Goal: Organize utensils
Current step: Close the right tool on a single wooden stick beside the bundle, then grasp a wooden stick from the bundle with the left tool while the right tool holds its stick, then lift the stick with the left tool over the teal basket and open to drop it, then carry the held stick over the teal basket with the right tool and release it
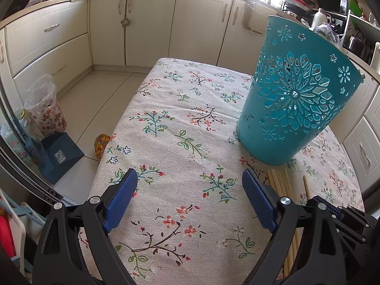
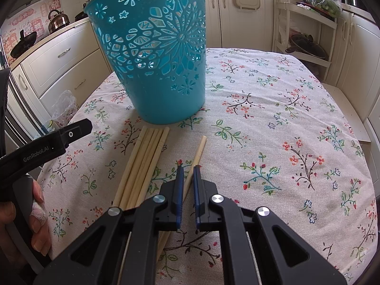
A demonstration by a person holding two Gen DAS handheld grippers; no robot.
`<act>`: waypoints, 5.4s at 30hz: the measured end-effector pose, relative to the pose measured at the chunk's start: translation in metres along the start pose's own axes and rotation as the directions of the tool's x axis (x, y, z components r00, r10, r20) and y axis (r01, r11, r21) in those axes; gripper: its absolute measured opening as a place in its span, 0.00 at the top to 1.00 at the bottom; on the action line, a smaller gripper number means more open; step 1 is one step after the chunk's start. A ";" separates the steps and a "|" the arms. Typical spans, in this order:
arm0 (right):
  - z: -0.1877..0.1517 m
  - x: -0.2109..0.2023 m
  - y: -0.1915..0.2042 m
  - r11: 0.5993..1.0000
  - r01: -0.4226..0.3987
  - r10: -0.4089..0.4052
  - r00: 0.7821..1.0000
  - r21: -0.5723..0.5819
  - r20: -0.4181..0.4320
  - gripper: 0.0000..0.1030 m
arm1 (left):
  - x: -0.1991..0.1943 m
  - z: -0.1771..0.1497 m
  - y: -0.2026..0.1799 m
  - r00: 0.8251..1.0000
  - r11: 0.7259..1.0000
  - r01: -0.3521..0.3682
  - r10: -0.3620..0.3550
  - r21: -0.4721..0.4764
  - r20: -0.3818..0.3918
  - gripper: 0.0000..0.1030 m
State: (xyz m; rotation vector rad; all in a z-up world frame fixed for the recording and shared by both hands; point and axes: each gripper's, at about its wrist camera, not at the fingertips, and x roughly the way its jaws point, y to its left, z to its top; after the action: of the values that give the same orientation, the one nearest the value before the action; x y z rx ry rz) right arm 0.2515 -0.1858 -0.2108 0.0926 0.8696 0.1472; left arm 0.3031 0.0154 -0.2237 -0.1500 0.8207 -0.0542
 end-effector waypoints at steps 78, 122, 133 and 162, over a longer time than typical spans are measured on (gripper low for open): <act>0.009 0.006 -0.031 0.983 -0.172 0.175 0.983 0.063 -0.047 0.96 | -0.027 0.023 -0.039 0.976 0.985 0.159 -0.147 0.065 -0.161 0.95; 0.008 0.009 -0.047 0.955 -0.257 0.266 0.963 0.146 -0.044 0.96 | -0.053 0.150 -0.100 0.859 0.992 0.120 -0.119 0.030 0.498 0.95; 0.008 0.008 -0.048 0.955 -0.259 0.268 0.962 0.146 -0.046 0.96 | -0.081 0.130 -0.070 0.870 0.991 0.137 -0.122 0.004 0.477 0.53; 0.054 -0.125 -0.054 0.856 -0.492 0.437 0.853 0.159 0.285 0.95 | 0.008 0.020 0.015 0.999 0.988 0.045 -0.040 -0.149 0.035 0.18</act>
State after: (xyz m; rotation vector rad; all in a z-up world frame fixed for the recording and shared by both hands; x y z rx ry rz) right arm 0.2184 -0.2611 -0.0898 0.5317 0.6032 0.4864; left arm 0.3225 0.0321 -0.2182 -0.3095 0.7896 -0.0299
